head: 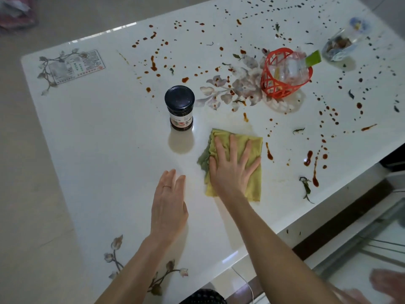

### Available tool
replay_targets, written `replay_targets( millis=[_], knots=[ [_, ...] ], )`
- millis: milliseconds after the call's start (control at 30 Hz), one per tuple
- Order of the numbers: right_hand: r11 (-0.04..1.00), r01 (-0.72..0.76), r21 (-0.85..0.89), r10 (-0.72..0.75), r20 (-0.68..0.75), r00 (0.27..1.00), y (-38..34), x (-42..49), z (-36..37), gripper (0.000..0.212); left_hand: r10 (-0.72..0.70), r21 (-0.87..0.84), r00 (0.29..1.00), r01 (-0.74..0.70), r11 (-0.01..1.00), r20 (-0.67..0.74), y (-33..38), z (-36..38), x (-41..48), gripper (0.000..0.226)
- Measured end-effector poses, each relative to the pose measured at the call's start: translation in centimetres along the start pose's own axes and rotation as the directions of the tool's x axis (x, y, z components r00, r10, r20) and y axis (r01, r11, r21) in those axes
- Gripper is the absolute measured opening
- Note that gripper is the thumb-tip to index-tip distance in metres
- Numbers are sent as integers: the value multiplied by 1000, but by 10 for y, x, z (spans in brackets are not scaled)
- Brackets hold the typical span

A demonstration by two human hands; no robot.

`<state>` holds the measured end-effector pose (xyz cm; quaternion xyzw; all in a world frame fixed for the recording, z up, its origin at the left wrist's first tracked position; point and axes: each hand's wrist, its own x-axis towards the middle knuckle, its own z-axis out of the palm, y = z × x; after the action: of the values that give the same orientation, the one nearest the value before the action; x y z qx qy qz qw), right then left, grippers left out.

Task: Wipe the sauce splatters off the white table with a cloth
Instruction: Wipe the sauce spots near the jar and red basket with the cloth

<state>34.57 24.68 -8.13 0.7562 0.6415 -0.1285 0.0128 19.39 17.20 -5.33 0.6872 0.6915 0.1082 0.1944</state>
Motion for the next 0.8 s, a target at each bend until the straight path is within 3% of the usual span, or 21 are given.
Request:
replay_targets(
  millis=[100, 267, 400, 633, 800],
  knots=[
    [999, 37, -19, -38, -28, 999, 11, -43, 11, 57, 3, 4, 1000, -3, 1000, -3, 2, 0, 1, 55],
    [997, 31, -67, -29, 30, 999, 23, -1, -3, 63, 20, 33, 1000, -20, 999, 9, 1, 2, 3, 59],
    [1000, -15, -14, 15, -15, 1000, 23, -3, -2, 64, 23, 49, 1000, -24, 999, 20, 4, 3, 1, 58],
    [993, 113, -40, -116, -98, 988, 46, -37, 11, 57, 11, 58, 1000, -13, 998, 23, 9, 3, 2, 56],
    [999, 4, -43, -6, -47, 999, 59, 0, -2, 60, 27, 75, 999, -28, 997, 19, 5, 6, 2, 56]
  ],
)
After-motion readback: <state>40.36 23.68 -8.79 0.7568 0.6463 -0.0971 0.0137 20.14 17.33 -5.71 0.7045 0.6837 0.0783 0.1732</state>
